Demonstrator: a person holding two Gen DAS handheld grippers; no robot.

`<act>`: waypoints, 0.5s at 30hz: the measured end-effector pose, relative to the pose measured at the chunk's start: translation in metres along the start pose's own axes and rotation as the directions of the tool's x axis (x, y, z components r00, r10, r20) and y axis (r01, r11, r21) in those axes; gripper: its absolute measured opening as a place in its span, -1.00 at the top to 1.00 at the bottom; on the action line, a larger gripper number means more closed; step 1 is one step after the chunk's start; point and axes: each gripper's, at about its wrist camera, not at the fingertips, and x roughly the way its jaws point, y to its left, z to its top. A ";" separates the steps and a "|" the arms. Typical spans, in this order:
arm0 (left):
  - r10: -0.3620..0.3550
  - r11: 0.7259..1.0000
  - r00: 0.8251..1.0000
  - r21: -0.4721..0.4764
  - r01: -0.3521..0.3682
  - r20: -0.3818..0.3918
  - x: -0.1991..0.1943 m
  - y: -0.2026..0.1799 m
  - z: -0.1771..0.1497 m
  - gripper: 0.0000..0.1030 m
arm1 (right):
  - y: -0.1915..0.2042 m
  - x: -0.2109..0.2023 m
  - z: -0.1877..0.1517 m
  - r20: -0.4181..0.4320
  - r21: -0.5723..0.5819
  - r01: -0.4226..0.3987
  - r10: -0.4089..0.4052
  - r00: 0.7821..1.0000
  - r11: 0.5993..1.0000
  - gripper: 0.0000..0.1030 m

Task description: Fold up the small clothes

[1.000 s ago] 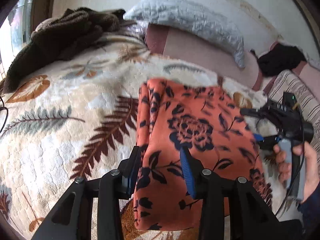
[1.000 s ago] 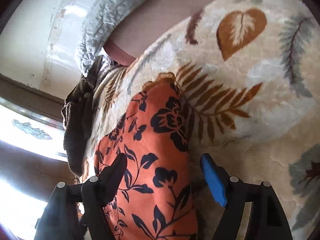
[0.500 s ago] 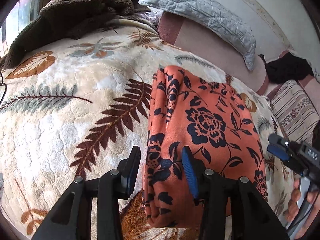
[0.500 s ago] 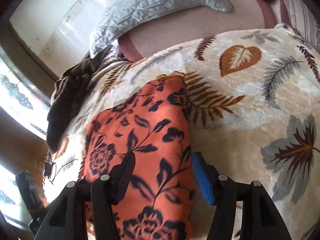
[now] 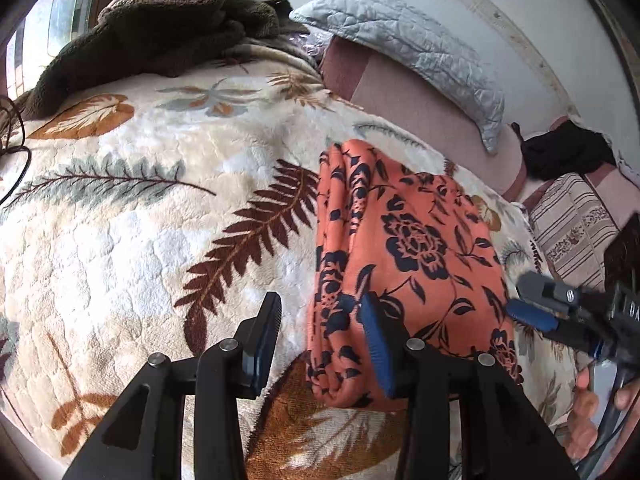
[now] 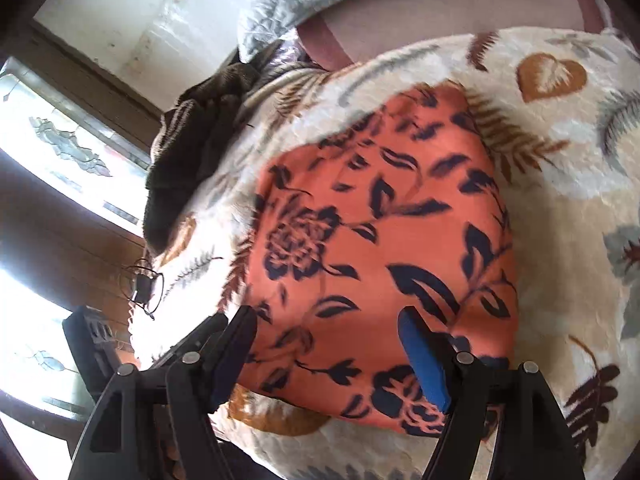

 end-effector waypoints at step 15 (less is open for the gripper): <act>0.075 0.997 0.986 0.018 -0.073 -0.146 0.036 -0.003 -0.003 0.09 | 0.039 0.174 0.117 -0.195 0.258 -0.221 0.275 0.941 0.940 -0.47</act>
